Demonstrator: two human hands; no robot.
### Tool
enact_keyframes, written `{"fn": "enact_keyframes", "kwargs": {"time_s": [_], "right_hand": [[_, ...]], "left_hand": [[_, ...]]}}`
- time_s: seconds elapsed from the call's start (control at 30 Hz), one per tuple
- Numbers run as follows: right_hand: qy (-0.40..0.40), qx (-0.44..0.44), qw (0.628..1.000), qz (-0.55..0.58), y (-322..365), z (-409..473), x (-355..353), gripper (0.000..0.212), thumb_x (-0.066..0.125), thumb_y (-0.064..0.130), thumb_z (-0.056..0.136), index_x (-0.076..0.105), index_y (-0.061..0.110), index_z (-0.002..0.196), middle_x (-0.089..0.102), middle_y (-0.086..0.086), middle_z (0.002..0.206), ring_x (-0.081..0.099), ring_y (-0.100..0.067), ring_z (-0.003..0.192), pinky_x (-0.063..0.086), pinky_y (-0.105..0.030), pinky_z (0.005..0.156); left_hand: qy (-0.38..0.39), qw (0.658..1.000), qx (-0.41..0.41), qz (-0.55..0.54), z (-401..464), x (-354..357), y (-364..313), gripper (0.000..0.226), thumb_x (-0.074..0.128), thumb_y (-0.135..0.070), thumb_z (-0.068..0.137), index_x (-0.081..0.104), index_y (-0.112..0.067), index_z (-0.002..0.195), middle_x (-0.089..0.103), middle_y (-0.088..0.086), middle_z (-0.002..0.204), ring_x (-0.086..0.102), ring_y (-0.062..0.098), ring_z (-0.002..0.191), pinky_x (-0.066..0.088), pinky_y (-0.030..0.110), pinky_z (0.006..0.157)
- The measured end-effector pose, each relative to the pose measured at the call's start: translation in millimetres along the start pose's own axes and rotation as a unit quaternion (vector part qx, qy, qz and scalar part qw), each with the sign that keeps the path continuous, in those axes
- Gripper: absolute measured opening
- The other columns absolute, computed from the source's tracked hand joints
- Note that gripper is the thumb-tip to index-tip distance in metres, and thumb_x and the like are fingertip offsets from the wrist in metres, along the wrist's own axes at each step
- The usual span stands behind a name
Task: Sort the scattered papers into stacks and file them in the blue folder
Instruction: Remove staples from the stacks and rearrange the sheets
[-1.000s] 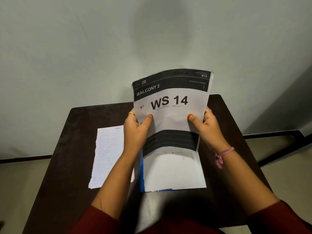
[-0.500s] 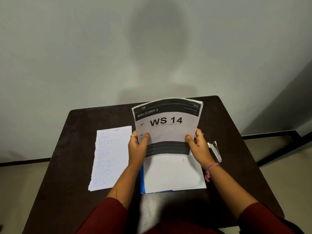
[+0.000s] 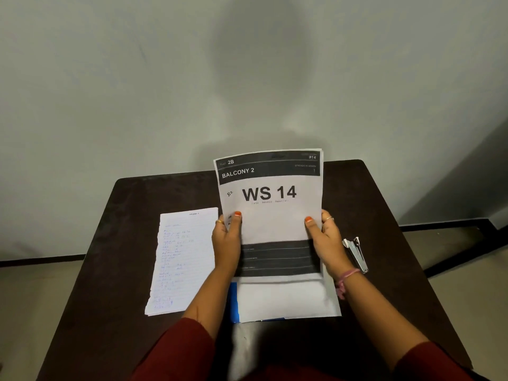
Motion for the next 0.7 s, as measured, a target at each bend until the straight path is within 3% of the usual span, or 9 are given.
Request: {"fn": "enact_keyframes", "kwargs": {"time_s": [0.13,0.27,0.47,0.6,0.7], "right_hand": [[0.043,0.069,0.997,0.009,-9,4,-24,0.023,0.052,0.007,0.095,0.052,0.015,0.116,0.067,-0.004,0.115,0.066,-0.015,0.101,0.053,-0.03,0.088],[0.053,0.138,0.988,-0.035,-34,-5,-43,0.034,0.052,0.004,0.094,0.045,0.013,0.126,0.065,-0.005,0.116,0.064,-0.017,0.1,0.053,-0.032,0.084],[0.019,0.132,0.99,-0.054,-41,10,-51,0.042,0.06,0.008,0.091,0.045,0.015,0.129,0.065,-0.006,0.113,0.066,-0.02,0.098,0.056,-0.034,0.078],[0.065,0.151,0.985,-0.052,-47,29,-49,0.03,0.057,0.005,0.092,0.053,0.011,0.122,0.069,-0.009,0.11,0.069,-0.023,0.095,0.058,-0.036,0.078],[0.084,0.176,0.979,-0.06,-61,30,-47,0.027,0.056,0.002,0.092,0.055,0.008,0.119,0.069,-0.012,0.11,0.069,-0.024,0.095,0.057,-0.039,0.081]], "left_hand": [[0.024,0.998,-0.054,0.038,-8,-3,22,0.027,0.055,-0.033,0.095,0.056,-0.019,0.118,0.065,0.003,0.12,0.062,0.02,0.108,0.048,0.04,0.099],[0.05,0.987,-0.122,0.093,-30,-4,59,0.014,0.056,-0.034,0.095,0.055,-0.026,0.106,0.065,0.004,0.115,0.063,0.021,0.103,0.049,0.042,0.097],[0.095,0.969,-0.179,0.142,-64,3,91,0.033,0.052,-0.031,0.097,0.053,-0.012,0.124,0.063,0.006,0.12,0.06,0.023,0.108,0.049,0.038,0.096],[0.111,0.956,-0.227,0.149,-69,3,101,0.02,0.052,-0.027,0.098,0.055,-0.015,0.114,0.064,-0.001,0.109,0.062,0.016,0.096,0.051,0.022,0.072],[0.12,0.952,-0.249,0.131,-58,0,104,0.023,0.063,-0.025,0.085,0.063,-0.011,0.103,0.071,0.007,0.104,0.066,0.018,0.087,0.053,0.033,0.079]]}}
Point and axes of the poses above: each hand's wrist, its own z-axis towards the middle knuckle, its own x-axis out of the palm, y = z × x, the point moved 5 cm from there along z, towards the middle knuckle
